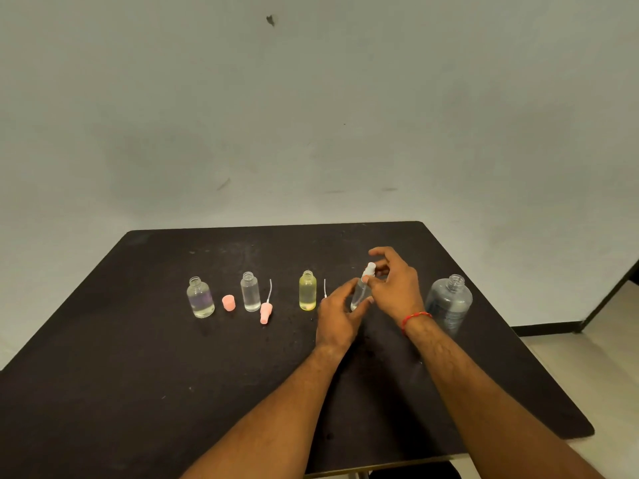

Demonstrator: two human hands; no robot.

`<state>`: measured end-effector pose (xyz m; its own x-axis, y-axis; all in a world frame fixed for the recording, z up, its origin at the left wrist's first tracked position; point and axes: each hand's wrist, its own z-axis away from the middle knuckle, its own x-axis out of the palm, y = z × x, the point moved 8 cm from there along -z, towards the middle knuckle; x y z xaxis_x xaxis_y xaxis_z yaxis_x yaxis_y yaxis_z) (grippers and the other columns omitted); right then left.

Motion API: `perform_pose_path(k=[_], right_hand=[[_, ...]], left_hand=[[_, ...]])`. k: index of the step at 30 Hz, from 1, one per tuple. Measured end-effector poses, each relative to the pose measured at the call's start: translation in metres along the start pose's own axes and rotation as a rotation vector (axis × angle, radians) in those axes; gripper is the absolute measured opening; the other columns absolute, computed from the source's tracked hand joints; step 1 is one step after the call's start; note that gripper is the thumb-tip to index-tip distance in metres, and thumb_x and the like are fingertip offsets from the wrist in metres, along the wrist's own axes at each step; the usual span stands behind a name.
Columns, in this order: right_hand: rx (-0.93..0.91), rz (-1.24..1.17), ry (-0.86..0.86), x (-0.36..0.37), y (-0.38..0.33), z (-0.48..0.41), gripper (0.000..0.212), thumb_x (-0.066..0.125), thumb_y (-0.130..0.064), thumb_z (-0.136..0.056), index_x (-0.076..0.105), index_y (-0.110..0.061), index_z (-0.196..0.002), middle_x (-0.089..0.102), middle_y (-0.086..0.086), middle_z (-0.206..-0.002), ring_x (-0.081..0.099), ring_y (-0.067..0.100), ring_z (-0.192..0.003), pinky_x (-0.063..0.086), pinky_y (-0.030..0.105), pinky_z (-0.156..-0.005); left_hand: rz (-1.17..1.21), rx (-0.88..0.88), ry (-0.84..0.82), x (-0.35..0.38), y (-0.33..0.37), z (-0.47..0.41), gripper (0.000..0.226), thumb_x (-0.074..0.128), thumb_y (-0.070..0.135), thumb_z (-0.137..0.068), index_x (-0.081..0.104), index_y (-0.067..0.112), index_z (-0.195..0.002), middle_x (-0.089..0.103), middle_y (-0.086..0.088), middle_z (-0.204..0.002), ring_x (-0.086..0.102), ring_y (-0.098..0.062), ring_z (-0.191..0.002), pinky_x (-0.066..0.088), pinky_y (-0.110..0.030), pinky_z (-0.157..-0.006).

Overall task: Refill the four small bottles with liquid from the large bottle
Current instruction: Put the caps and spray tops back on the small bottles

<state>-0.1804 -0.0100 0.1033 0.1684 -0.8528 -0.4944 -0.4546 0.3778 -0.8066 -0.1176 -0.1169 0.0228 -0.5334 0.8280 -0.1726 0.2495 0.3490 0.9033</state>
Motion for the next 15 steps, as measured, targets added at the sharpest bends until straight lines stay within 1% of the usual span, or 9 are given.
perform_pose_path(k=[1, 3, 5, 6, 9, 10, 11, 13, 15], right_hand=[[0.001, 0.003, 0.015, -0.0007, 0.0, 0.0002, 0.043, 0.075, -0.006, -0.08, 0.059, -0.024, -0.115, 0.065, -0.007, -0.085, 0.062, 0.004, -0.081, 0.053, 0.017, -0.074], [0.005, 0.011, 0.023, -0.0004, 0.0006, 0.0002, 0.042, 0.079, -0.015, -0.079, 0.058, -0.023, -0.113, 0.062, -0.008, -0.082, 0.061, 0.003, -0.076, 0.049, 0.013, -0.069], [0.006, 0.015, 0.015, 0.0007, 0.0016, 0.0008, 0.044, 0.081, -0.022, -0.078, 0.056, -0.025, -0.114, 0.061, -0.008, -0.085, 0.061, 0.004, -0.078, 0.048, 0.012, -0.069], [0.003, 0.009, 0.012, 0.0017, 0.0025, 0.001, 0.047, 0.081, -0.022, -0.078, 0.055, -0.027, -0.116, 0.061, -0.009, -0.088, 0.061, 0.004, -0.08, 0.047, 0.012, -0.07], [-0.013, -0.037, 0.005, 0.0044, 0.0055, 0.0022, 0.052, 0.075, -0.007, -0.08, 0.054, -0.028, -0.122, 0.065, -0.008, -0.101, 0.064, 0.004, -0.088, 0.052, 0.016, -0.077], [-0.012, -0.051, -0.002, 0.0055, 0.0067, 0.0026, 0.054, 0.07, 0.0, -0.081, 0.054, -0.028, -0.124, 0.066, -0.006, -0.104, 0.065, 0.005, -0.089, 0.054, 0.018, -0.079], [-0.008, -0.058, -0.011, 0.0065, 0.0074, 0.003, 0.055, 0.066, 0.005, -0.082, 0.054, -0.028, -0.124, 0.066, -0.004, -0.105, 0.065, 0.006, -0.09, 0.054, 0.016, -0.078], [-0.003, -0.054, -0.009, 0.0071, 0.0078, 0.0038, 0.054, 0.064, 0.008, -0.083, 0.055, -0.027, -0.124, 0.067, -0.003, -0.105, 0.064, 0.007, -0.091, 0.05, 0.01, -0.072], [-0.002, -0.046, 0.016, 0.0061, 0.0072, 0.0047, 0.048, 0.068, 0.003, -0.084, 0.057, -0.025, -0.121, 0.065, -0.004, -0.101, 0.063, 0.006, -0.089, 0.05, 0.01, -0.072]], left_hand=[[-0.005, -0.004, 0.001, 0.0001, -0.0002, -0.0002, 0.032, 0.072, 0.033, -0.093, 0.068, 0.027, -0.124, 0.074, 0.012, -0.104, 0.063, 0.003, -0.072, 0.05, -0.017, -0.071], [-0.017, -0.016, 0.009, -0.0004, -0.0009, -0.0003, 0.037, 0.072, 0.029, -0.093, 0.067, 0.026, -0.129, 0.074, 0.012, -0.104, 0.061, 0.005, -0.07, 0.048, -0.012, -0.069], [-0.025, -0.027, 0.021, -0.0006, -0.0016, 0.0004, 0.037, 0.072, 0.03, -0.093, 0.067, 0.028, -0.129, 0.074, 0.011, -0.097, 0.058, 0.003, -0.061, 0.047, -0.014, -0.063], [-0.022, -0.036, 0.027, -0.0013, -0.0024, 0.0004, 0.035, 0.072, 0.032, -0.094, 0.067, 0.029, -0.128, 0.074, 0.011, -0.095, 0.057, 0.001, -0.059, 0.047, -0.016, -0.061], [0.02, -0.026, 0.031, -0.0029, 0.0015, 0.0011, 0.021, 0.071, 0.032, -0.095, 0.07, 0.03, -0.116, 0.073, 0.01, -0.093, 0.061, -0.001, -0.064, 0.05, -0.02, -0.062], [0.025, -0.012, 0.029, -0.0028, 0.0034, 0.0013, 0.018, 0.07, 0.032, -0.095, 0.07, 0.029, -0.113, 0.073, 0.009, -0.093, 0.065, -0.003, -0.069, 0.053, -0.024, -0.063], [0.025, -0.008, 0.026, -0.0025, 0.0033, 0.0011, 0.018, 0.07, 0.033, -0.095, 0.07, 0.029, -0.113, 0.073, 0.009, -0.094, 0.068, -0.007, -0.075, 0.057, -0.03, -0.067], [0.02, -0.011, 0.023, -0.002, 0.0014, 0.0006, 0.019, 0.07, 0.034, -0.095, 0.07, 0.029, -0.114, 0.074, 0.009, -0.098, 0.07, -0.012, -0.082, 0.06, -0.04, -0.074], [0.006, -0.016, 0.025, -0.0024, -0.0001, 0.0003, 0.02, 0.07, 0.032, -0.095, 0.07, 0.03, -0.114, 0.074, 0.01, -0.098, 0.07, -0.014, -0.081, 0.06, -0.043, -0.075]])
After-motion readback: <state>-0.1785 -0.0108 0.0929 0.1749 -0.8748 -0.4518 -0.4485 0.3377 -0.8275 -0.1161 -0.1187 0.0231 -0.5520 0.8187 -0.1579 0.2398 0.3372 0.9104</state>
